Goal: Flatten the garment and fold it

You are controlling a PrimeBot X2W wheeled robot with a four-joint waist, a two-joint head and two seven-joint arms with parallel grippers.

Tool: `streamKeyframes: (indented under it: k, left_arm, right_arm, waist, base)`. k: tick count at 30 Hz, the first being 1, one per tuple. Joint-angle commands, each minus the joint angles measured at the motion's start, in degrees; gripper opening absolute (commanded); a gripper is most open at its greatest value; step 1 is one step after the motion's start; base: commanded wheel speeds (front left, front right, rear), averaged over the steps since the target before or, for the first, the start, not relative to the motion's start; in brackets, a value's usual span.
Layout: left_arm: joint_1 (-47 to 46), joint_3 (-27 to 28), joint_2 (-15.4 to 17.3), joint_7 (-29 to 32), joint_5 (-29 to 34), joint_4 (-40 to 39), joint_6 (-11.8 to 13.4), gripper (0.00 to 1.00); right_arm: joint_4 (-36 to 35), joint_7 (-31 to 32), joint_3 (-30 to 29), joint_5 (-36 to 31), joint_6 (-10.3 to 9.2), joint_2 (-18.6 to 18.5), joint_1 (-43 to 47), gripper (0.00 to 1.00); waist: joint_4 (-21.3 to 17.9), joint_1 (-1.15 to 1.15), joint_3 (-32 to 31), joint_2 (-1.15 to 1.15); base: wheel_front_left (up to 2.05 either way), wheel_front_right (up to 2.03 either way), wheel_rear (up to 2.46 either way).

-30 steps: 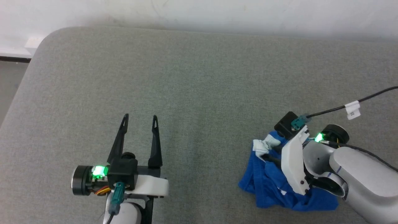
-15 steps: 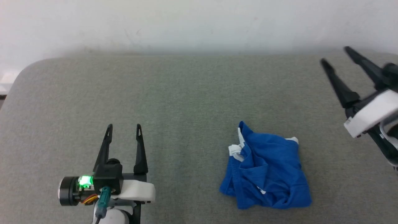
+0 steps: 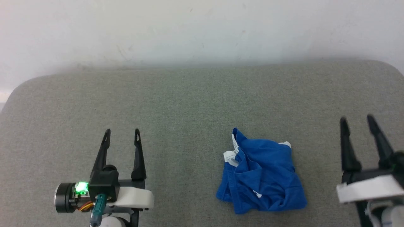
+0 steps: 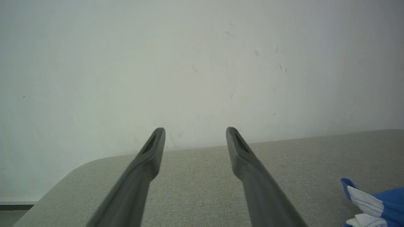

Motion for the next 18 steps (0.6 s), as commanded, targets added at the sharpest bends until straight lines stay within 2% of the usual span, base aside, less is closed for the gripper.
streamKeyframes:
  k: [1,5,10,14,18]
  left_arm:
    - [0.9,0.3,0.2,-0.3,0.1,-0.4,-0.3,1.00]
    - [2.0,0.8,0.1,-0.3,0.2,-0.9,-0.4,1.00]
    - [2.6,1.0,0.4,-0.3,0.9,-1.4,-0.4,1.00]
    - [2.5,1.2,0.1,-0.3,0.9,-1.7,-0.4,1.00]
    - [2.5,1.1,-0.1,-0.3,0.8,-1.7,-0.6,1.00]
  right_arm:
    - [-0.8,-0.5,-0.2,-1.0,-0.05,1.1,1.9,1.00]
    - [-2.4,-0.5,-2.0,-1.4,-0.05,4.1,6.0,1.00]
    - [-5.4,-0.5,-2.3,-2.3,-0.05,4.1,4.7,1.00]
    - [-6.5,0.4,-0.4,-2.5,-0.05,-0.1,-0.6,1.00]
    - [-6.6,9.2,6.0,-0.4,-0.05,-7.5,-7.1,1.00]
  waist:
    - [0.2,0.01,-0.2,0.00]
    - [0.4,0.01,-0.6,0.00]
    - [0.5,0.01,-0.6,0.00]
    - [0.7,0.01,-0.5,0.00]
    - [1.0,0.01,-0.1,0.00]
  base:
    - [0.00,0.00,0.00]
    - [0.00,0.00,0.00]
    - [0.00,0.00,0.00]
    - [0.00,0.00,0.00]
    - [0.00,0.00,0.00]
